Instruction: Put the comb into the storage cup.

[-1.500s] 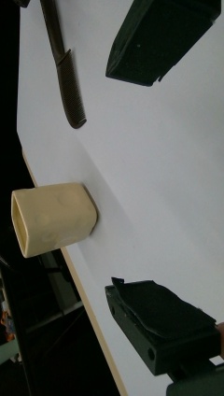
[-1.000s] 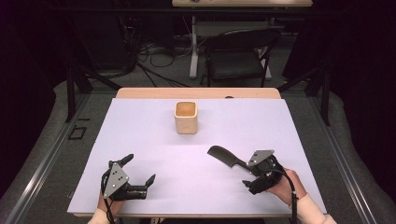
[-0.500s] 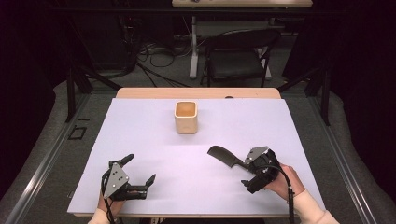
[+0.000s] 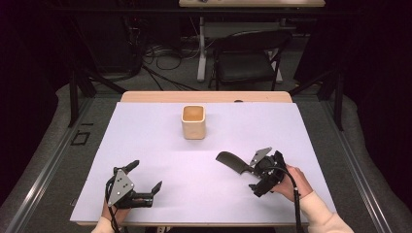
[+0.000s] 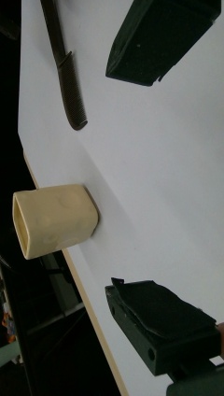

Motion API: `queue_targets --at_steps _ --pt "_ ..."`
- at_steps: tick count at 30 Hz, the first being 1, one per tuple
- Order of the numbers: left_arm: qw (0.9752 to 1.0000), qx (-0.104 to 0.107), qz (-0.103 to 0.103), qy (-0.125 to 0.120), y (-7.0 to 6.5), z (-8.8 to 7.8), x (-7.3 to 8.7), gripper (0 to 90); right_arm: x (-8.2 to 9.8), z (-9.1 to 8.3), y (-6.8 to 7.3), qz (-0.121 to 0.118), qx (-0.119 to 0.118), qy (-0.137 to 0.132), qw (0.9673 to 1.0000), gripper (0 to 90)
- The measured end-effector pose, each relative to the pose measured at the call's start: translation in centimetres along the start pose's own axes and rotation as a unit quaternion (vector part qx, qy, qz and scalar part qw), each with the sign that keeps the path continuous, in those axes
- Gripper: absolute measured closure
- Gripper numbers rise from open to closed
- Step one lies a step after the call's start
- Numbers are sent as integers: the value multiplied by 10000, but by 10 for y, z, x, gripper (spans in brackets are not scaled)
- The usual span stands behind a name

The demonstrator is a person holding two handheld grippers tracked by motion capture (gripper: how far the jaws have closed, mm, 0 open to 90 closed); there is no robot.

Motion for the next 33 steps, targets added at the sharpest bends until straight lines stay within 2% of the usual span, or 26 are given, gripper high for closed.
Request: queue_targets --at_steps 2,23,27,29,33 --pt "10000 8 -1 -1 0 0 0 1 -1 1 -1 -60 -2 21 10000 0" --pt "10000 8 1 16 0 0 0 0 -21 14 -13 -134 24 362 9993 0" --pt "10000 5 0 21 0 0 0 0 -23 16 -13 -149 30 413 9990 25" --pt "10000 6 3 19 0 0 0 0 -25 17 -12 -162 19 438 9989 55" --pt "10000 5 5 20 0 0 0 0 -27 20 -12 -205 50 544 9983 221"
Point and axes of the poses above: each handheld gripper's, and its own axes: z roughly forward along the jaws, x roughly out of its underside, y roughly to its left, the point moved 2 cm from there along z, roughly forward along the jaws, and after that the axes turned 1 degree about y, right-handed, at the moved point
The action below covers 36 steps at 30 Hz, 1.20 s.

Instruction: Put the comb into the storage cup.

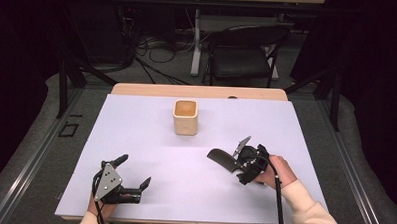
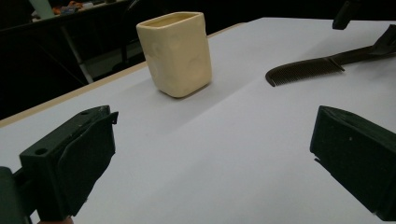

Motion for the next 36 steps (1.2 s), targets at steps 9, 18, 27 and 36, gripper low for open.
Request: queue_targets --at_steps 9,18,27,36 --pt "10000 2 10 8 0 0 0 0 -7 6 4 -171 50 306 9994 541" --pt "10000 6 17 14 0 0 0 0 -13 13 4 -293 53 666 9973 597" --pt "10000 4 5 16 0 0 0 0 -16 18 1 -236 -12 782 9967 650" --pt "10000 5 19 25 0 0 0 0 -17 25 -2 -177 -136 928 9954 679"
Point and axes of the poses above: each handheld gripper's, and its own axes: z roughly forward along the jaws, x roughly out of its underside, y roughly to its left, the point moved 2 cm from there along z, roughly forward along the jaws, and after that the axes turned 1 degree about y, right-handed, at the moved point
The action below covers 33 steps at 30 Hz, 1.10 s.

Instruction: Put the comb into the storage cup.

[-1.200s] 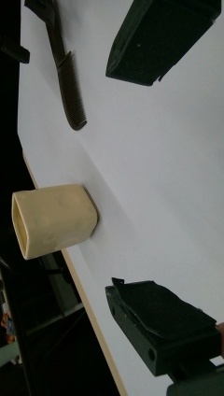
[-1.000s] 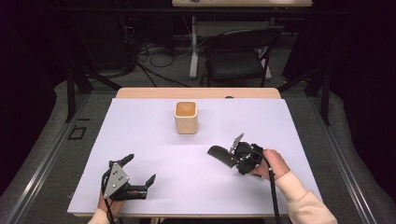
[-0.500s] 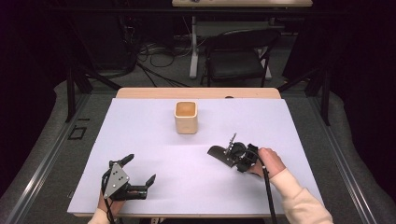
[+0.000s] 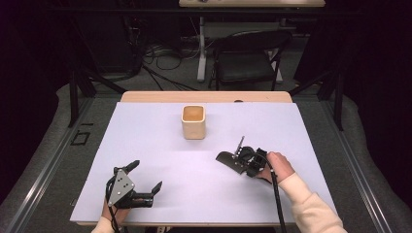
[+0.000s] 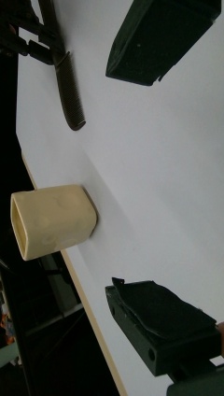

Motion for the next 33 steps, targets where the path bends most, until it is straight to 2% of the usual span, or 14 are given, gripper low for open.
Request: queue_targets --at_steps 5,6,12,15,17,18,23,33 --pt "10000 3 6 2 0 0 0 0 0 2 -1 12 -53 40 10000 713" --pt "10000 10 4 3 0 0 0 0 0 2 -1 89 -87 42 9999 714" --pt "10000 -4 -17 -10 0 0 0 0 1 1 -3 89 -126 25 9999 719" --pt "10000 -5 -13 -8 0 0 0 0 4 0 -5 210 -173 -73 9996 719" --pt "10000 -6 -7 -10 0 0 0 0 5 -1 -7 203 -174 -57 9996 719" --pt "10000 -5 -8 -12 0 0 0 0 7 -3 -7 330 -232 -163 9991 719" --pt "10000 -11 -6 -15 0 -1 0 0 10 -11 -9 394 -261 -370 9982 719" --pt "10000 -20 -12 -17 0 -1 0 0 15 -18 -12 506 -345 -595 9963 720"
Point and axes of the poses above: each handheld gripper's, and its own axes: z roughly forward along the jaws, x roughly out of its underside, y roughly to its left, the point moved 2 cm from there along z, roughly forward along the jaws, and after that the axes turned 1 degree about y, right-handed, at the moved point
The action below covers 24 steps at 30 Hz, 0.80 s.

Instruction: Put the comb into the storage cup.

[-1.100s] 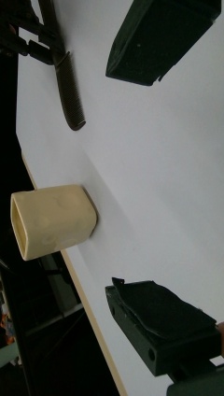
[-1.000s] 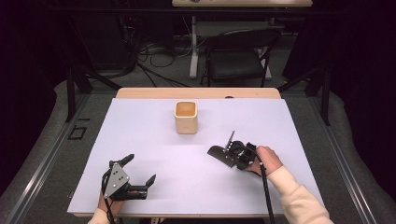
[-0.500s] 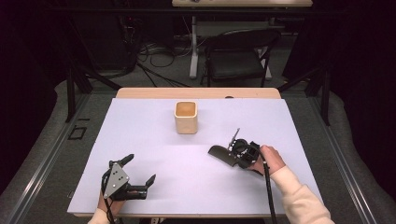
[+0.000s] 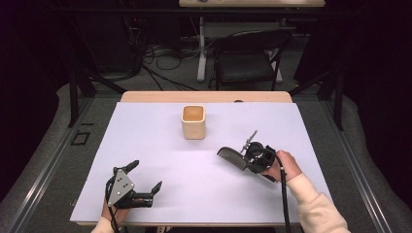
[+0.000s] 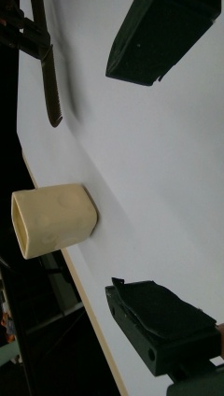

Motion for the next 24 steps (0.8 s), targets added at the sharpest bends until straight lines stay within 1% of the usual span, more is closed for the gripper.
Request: queue_targets --at_steps 4,9,10,13,17,18,19,20,21,22,23,24 --pt "10000 5 -1 -3 0 0 0 0 1 -4 -1 3 -12 -70 10000 719" --pt "10000 4 -8 -3 0 0 0 0 2 -9 -1 -17 -18 -290 9996 720" --pt "10000 4 -11 -6 0 0 0 0 2 -10 -1 -7 1 -277 9996 720" --pt "10000 15 -4 6 0 0 0 0 3 -14 -1 34 -16 -397 9992 720" --pt "10000 16 -15 8 0 0 0 0 4 -16 -2 72 -28 -445 9990 720" --pt "10000 26 -12 15 0 0 0 0 4 -16 -2 66 -11 -516 9986 720" --pt "10000 19 -13 13 0 0 0 0 4 -18 -2 86 -13 -501 9987 720" --pt "10000 20 -6 3 0 0 0 0 4 -19 -2 18 -18 -590 9983 721" --pt "10000 20 -6 3 0 0 0 0 4 -19 -2 18 -18 -590 9983 721" --pt "10000 20 -7 0 0 0 0 0 4 -20 -2 63 -19 -607 9981 720" --pt "10000 19 -8 -4 0 0 0 0 4 -22 -2 60 -12 -695 9976 720" --pt "10000 22 -5 0 0 0 0 0 4 -23 -2 74 -30 -714 9974 721"
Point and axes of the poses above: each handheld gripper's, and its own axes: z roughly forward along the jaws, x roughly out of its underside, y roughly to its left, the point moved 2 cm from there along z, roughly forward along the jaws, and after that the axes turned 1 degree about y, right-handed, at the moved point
